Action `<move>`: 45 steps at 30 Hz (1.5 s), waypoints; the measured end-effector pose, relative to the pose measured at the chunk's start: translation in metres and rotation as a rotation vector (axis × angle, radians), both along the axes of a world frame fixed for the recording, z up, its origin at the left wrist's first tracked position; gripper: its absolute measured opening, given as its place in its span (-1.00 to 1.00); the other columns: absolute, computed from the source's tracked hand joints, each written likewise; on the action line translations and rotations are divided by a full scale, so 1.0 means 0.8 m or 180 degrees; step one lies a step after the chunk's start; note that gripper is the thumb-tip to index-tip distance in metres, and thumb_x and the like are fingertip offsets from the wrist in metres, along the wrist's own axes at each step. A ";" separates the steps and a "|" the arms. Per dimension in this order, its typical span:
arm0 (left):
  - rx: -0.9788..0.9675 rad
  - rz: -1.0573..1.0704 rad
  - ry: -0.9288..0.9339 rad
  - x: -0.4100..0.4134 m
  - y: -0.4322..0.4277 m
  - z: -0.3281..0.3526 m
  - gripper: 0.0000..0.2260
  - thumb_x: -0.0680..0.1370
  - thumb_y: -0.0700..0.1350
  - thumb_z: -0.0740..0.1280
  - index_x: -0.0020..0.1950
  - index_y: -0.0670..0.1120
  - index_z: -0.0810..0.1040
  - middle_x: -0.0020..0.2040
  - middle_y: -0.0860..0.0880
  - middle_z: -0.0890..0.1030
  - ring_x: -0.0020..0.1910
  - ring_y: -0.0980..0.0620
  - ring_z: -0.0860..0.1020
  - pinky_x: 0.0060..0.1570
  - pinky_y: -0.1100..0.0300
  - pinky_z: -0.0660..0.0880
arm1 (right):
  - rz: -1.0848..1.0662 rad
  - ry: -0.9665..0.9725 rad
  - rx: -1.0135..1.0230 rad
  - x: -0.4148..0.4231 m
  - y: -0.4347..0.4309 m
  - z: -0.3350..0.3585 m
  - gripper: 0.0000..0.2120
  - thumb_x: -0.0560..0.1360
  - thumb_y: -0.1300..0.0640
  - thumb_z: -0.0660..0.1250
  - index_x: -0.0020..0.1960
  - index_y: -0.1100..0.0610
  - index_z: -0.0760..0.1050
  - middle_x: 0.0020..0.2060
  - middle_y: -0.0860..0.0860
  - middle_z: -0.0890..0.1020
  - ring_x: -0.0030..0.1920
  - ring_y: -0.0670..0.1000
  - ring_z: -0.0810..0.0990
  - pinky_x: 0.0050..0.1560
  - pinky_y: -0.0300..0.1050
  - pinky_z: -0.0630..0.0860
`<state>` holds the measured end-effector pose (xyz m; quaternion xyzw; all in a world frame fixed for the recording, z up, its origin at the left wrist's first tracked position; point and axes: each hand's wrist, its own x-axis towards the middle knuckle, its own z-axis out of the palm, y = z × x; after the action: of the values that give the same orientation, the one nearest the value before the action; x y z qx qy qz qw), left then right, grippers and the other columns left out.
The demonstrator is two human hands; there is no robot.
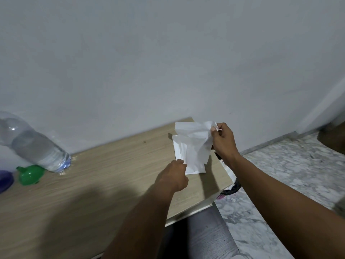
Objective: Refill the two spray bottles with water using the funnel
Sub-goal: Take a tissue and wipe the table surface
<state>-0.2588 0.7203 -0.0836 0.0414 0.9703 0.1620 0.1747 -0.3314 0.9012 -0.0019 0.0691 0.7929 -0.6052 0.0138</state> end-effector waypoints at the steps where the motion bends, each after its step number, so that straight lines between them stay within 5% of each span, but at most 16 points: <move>1: 0.0055 0.0046 -0.0055 0.000 -0.001 0.002 -0.48 0.51 -0.08 0.26 0.49 -0.06 0.37 0.52 -0.01 0.30 0.48 -0.05 0.30 0.40 -0.01 0.36 | -0.0016 0.0036 -0.0028 -0.002 0.000 0.007 -0.81 0.56 -0.09 0.18 -0.08 0.01 0.45 -0.16 0.17 0.58 -0.20 0.12 0.54 -0.02 0.26 0.59; 8: 0.0156 0.0028 -0.0430 0.005 -0.005 0.018 -0.41 0.58 -0.02 0.26 0.59 -0.03 0.19 0.62 0.04 0.10 0.57 0.01 0.13 0.51 0.11 0.12 | -0.0024 0.0378 -0.0070 -0.008 -0.007 0.078 -0.77 0.65 -0.01 0.13 0.01 0.14 0.40 -0.14 0.06 0.53 -0.16 0.03 0.49 -0.11 -0.03 0.44; 12: 0.0520 0.0312 -0.0537 0.009 -0.004 0.030 -0.40 0.55 -0.02 0.26 0.59 0.02 0.19 0.58 -0.01 0.22 0.54 -0.04 0.22 0.47 0.09 0.21 | 0.0068 0.0600 -0.0152 -0.005 -0.011 0.119 -0.80 0.65 0.01 0.14 -0.02 0.13 0.39 -0.16 0.05 0.48 -0.17 0.00 0.44 -0.13 -0.07 0.39; 16: 0.1487 0.1259 -0.0212 0.001 -0.010 0.049 -0.47 0.46 -0.02 0.26 0.46 0.07 0.42 0.43 -0.01 0.46 0.38 -0.09 0.44 0.37 0.05 0.39 | 0.0173 0.0517 -0.0411 0.000 -0.021 0.131 -0.80 0.61 -0.03 0.17 -0.09 0.08 0.37 -0.20 0.06 0.48 -0.20 0.03 0.41 -0.16 -0.03 0.34; 19: 0.2781 0.2311 -0.0198 -0.015 -0.032 0.079 -0.67 0.37 -0.05 0.24 0.04 0.01 0.68 0.04 -0.10 0.67 0.00 -0.06 0.63 0.05 0.08 0.56 | 0.0171 0.0213 -0.0702 0.009 -0.033 0.128 -0.83 0.63 0.05 0.20 -0.12 0.06 0.41 -0.25 0.03 0.49 -0.28 0.03 0.43 -0.23 -0.10 0.39; 21: 0.3726 0.2818 -0.0568 -0.017 -0.055 0.105 -0.67 0.44 -0.09 0.23 0.12 -0.08 0.66 0.06 -0.27 0.63 0.12 -0.16 0.60 0.20 0.02 0.46 | 0.0199 0.0053 -0.0769 0.014 -0.042 0.121 -0.83 0.64 0.09 0.21 -0.12 0.06 0.43 -0.31 -0.01 0.47 -0.35 -0.02 0.39 -0.30 -0.18 0.37; 23: 0.4282 0.2789 -0.0956 -0.009 -0.079 0.121 -0.60 0.50 0.05 0.20 0.24 -0.10 0.59 0.16 -0.19 0.65 0.27 -0.18 0.55 0.39 -0.06 0.33 | 0.0318 -0.0098 -0.0648 0.020 -0.050 0.113 -0.84 0.64 0.08 0.22 -0.10 0.08 0.45 -0.31 -0.02 0.45 -0.37 -0.05 0.36 -0.35 -0.26 0.35; 30: 0.4323 0.2718 -0.1223 0.032 -0.119 0.110 -0.61 0.48 0.12 0.44 0.21 -0.05 0.54 0.05 -0.08 0.62 0.18 -0.17 0.62 0.24 -0.06 0.50 | 0.0842 -0.0371 -0.0194 0.035 -0.097 0.101 -0.78 0.62 -0.01 0.25 0.02 0.12 0.56 -0.17 0.06 0.54 -0.20 0.03 0.47 -0.22 -0.16 0.41; 35: 0.4259 0.3133 -0.1191 0.073 -0.157 0.100 -0.34 0.42 0.27 0.42 0.40 -0.04 0.41 0.35 -0.19 0.45 0.31 -0.20 0.48 0.28 -0.06 0.46 | 0.1196 -0.0392 0.0025 0.050 -0.148 0.110 -0.72 0.61 -0.06 0.25 0.03 0.15 0.56 -0.18 0.01 0.56 -0.18 0.01 0.50 -0.11 -0.14 0.42; 38: 0.4698 0.2905 -0.1249 0.093 -0.179 0.105 -0.36 0.41 0.26 0.43 0.39 0.01 0.41 0.38 -0.17 0.46 0.33 -0.20 0.48 0.28 -0.08 0.44 | 0.1425 -0.0391 0.0051 0.071 -0.185 0.123 -0.69 0.62 -0.06 0.25 0.11 0.17 0.56 -0.14 0.02 0.57 -0.16 0.00 0.51 -0.17 -0.25 0.43; 42: 0.5031 0.2740 -0.0990 0.117 -0.218 0.121 -0.38 0.31 0.20 0.52 0.32 0.04 0.53 0.32 -0.10 0.57 0.30 -0.14 0.54 0.19 -0.10 0.49 | 0.1628 -0.0518 -0.0162 0.109 -0.234 0.134 -0.68 0.54 -0.18 0.32 0.12 0.01 0.63 0.08 0.01 0.70 0.15 0.11 0.65 0.27 0.05 0.48; 45: 0.5009 0.2554 -0.0936 0.141 -0.261 0.125 -0.54 0.44 0.14 0.48 0.30 0.04 0.55 0.25 -0.03 0.63 0.28 -0.08 0.56 0.23 -0.08 0.45 | 0.1662 -0.0527 -0.0258 0.143 -0.270 0.144 -0.71 0.60 -0.13 0.28 0.13 0.03 0.63 0.05 -0.01 0.70 0.07 0.02 0.65 0.15 -0.05 0.51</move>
<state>-0.1461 0.5117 0.0160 -0.2144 0.4876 0.8332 0.1486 -0.2170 0.6852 0.1132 -0.0891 0.7552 -0.6047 0.2368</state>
